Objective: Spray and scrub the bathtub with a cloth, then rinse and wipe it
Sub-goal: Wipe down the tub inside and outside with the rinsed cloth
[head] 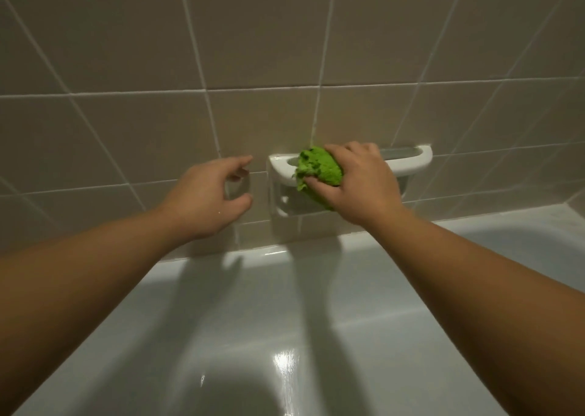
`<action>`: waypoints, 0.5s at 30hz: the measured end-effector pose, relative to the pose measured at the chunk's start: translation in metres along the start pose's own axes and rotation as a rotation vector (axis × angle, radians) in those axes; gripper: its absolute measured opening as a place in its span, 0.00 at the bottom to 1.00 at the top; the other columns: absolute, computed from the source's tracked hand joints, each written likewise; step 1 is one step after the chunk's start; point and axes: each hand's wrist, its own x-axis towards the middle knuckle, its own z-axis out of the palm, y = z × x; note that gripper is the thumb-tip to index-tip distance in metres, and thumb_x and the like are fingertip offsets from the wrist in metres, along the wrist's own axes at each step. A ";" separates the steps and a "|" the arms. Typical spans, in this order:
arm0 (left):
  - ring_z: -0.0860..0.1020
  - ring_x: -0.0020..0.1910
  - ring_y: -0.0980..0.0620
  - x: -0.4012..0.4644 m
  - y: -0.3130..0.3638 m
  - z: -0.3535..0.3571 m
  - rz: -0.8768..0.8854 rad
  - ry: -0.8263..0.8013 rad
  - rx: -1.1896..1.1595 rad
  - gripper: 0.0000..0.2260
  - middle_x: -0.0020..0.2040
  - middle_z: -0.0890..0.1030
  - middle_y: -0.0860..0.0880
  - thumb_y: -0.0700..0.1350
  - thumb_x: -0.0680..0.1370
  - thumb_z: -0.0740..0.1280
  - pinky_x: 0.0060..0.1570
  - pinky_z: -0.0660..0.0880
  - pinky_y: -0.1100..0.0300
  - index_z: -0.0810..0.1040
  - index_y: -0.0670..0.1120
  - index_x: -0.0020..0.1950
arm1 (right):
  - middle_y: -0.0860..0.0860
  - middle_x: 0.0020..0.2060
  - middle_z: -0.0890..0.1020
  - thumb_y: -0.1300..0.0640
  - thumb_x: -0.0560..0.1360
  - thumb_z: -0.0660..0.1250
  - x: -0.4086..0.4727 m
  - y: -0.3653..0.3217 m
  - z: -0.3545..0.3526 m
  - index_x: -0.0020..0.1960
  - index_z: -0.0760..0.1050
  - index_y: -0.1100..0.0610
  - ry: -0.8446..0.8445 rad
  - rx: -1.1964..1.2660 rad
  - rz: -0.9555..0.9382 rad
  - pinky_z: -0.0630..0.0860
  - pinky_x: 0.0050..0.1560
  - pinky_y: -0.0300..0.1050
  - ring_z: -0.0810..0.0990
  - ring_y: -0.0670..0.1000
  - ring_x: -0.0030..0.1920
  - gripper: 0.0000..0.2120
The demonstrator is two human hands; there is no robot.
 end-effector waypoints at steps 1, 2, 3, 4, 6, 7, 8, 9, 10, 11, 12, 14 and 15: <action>0.80 0.57 0.53 0.001 -0.003 -0.002 -0.002 0.021 -0.024 0.28 0.64 0.81 0.51 0.47 0.76 0.75 0.63 0.74 0.58 0.73 0.51 0.76 | 0.52 0.58 0.79 0.30 0.75 0.65 -0.002 -0.001 0.000 0.71 0.75 0.47 0.027 -0.005 0.060 0.72 0.60 0.52 0.72 0.58 0.59 0.31; 0.80 0.57 0.54 0.003 -0.006 -0.004 -0.003 0.034 -0.037 0.27 0.62 0.82 0.51 0.46 0.76 0.75 0.63 0.75 0.55 0.75 0.49 0.75 | 0.52 0.58 0.78 0.31 0.75 0.65 -0.003 -0.010 0.002 0.71 0.75 0.47 0.052 -0.015 0.109 0.72 0.60 0.53 0.71 0.58 0.60 0.31; 0.80 0.57 0.53 0.004 -0.008 -0.004 -0.001 0.037 -0.041 0.26 0.61 0.81 0.50 0.46 0.76 0.75 0.63 0.76 0.54 0.76 0.48 0.73 | 0.53 0.58 0.78 0.31 0.75 0.65 -0.004 -0.024 0.007 0.70 0.75 0.48 0.064 -0.039 0.131 0.71 0.60 0.54 0.71 0.59 0.60 0.30; 0.80 0.57 0.52 0.005 -0.010 -0.003 0.005 0.032 -0.041 0.24 0.60 0.81 0.49 0.46 0.75 0.75 0.62 0.76 0.54 0.77 0.48 0.71 | 0.54 0.58 0.77 0.32 0.74 0.66 -0.005 -0.041 0.013 0.69 0.74 0.49 0.069 -0.073 0.122 0.71 0.60 0.55 0.72 0.59 0.59 0.30; 0.80 0.56 0.51 0.006 -0.012 0.000 0.019 0.013 -0.031 0.23 0.58 0.80 0.49 0.45 0.75 0.76 0.59 0.74 0.56 0.78 0.48 0.70 | 0.55 0.58 0.76 0.35 0.73 0.70 -0.006 -0.069 0.025 0.67 0.73 0.50 0.080 -0.128 0.080 0.70 0.61 0.55 0.72 0.60 0.59 0.29; 0.79 0.56 0.51 0.006 -0.013 0.001 0.023 0.006 -0.021 0.23 0.58 0.79 0.50 0.45 0.75 0.76 0.57 0.73 0.58 0.79 0.48 0.69 | 0.54 0.58 0.76 0.36 0.72 0.71 -0.005 -0.075 0.027 0.66 0.72 0.50 0.084 -0.141 0.067 0.69 0.60 0.55 0.72 0.60 0.58 0.29; 0.79 0.55 0.52 0.006 -0.013 0.002 0.027 0.001 -0.013 0.22 0.57 0.79 0.50 0.45 0.75 0.76 0.57 0.72 0.58 0.79 0.48 0.68 | 0.54 0.58 0.76 0.36 0.72 0.72 -0.004 -0.075 0.025 0.65 0.72 0.50 0.080 -0.145 0.057 0.69 0.60 0.54 0.72 0.59 0.58 0.28; 0.79 0.55 0.52 0.006 -0.013 0.002 0.022 -0.003 -0.015 0.21 0.56 0.78 0.51 0.46 0.75 0.76 0.56 0.73 0.58 0.79 0.48 0.68 | 0.53 0.58 0.76 0.36 0.72 0.72 -0.004 -0.068 0.022 0.65 0.72 0.50 0.065 -0.144 0.045 0.69 0.59 0.54 0.72 0.59 0.58 0.29; 0.79 0.54 0.52 0.006 -0.014 0.002 0.010 -0.010 -0.024 0.20 0.56 0.78 0.51 0.46 0.75 0.76 0.56 0.74 0.57 0.80 0.49 0.67 | 0.53 0.58 0.76 0.36 0.71 0.73 -0.005 -0.057 0.020 0.65 0.72 0.50 0.054 -0.138 0.042 0.70 0.58 0.54 0.72 0.59 0.58 0.29; 0.78 0.53 0.54 0.005 -0.015 0.002 -0.002 -0.020 -0.032 0.19 0.55 0.78 0.52 0.47 0.75 0.75 0.54 0.74 0.58 0.80 0.50 0.66 | 0.53 0.58 0.76 0.35 0.71 0.73 -0.009 -0.044 0.018 0.66 0.72 0.50 0.056 -0.127 0.060 0.70 0.58 0.54 0.72 0.58 0.59 0.30; 0.77 0.51 0.55 0.004 -0.015 0.002 -0.011 -0.031 -0.036 0.18 0.55 0.77 0.52 0.47 0.76 0.75 0.52 0.73 0.62 0.80 0.50 0.65 | 0.53 0.59 0.76 0.36 0.72 0.73 -0.016 -0.032 0.018 0.67 0.72 0.50 0.076 -0.103 0.101 0.70 0.59 0.53 0.71 0.58 0.60 0.30; 0.76 0.49 0.58 0.002 -0.016 0.003 -0.015 -0.041 -0.053 0.17 0.54 0.77 0.53 0.47 0.76 0.75 0.48 0.71 0.67 0.80 0.51 0.64 | 0.53 0.62 0.75 0.39 0.74 0.74 -0.036 -0.019 0.020 0.70 0.72 0.52 0.187 0.048 0.246 0.67 0.66 0.51 0.69 0.58 0.64 0.30; 0.77 0.49 0.58 0.001 -0.016 0.003 -0.019 -0.042 -0.070 0.16 0.54 0.77 0.53 0.47 0.76 0.75 0.49 0.73 0.66 0.80 0.50 0.63 | 0.54 0.63 0.74 0.41 0.75 0.73 -0.046 -0.021 0.023 0.71 0.71 0.52 0.265 0.179 0.355 0.65 0.68 0.50 0.68 0.58 0.66 0.30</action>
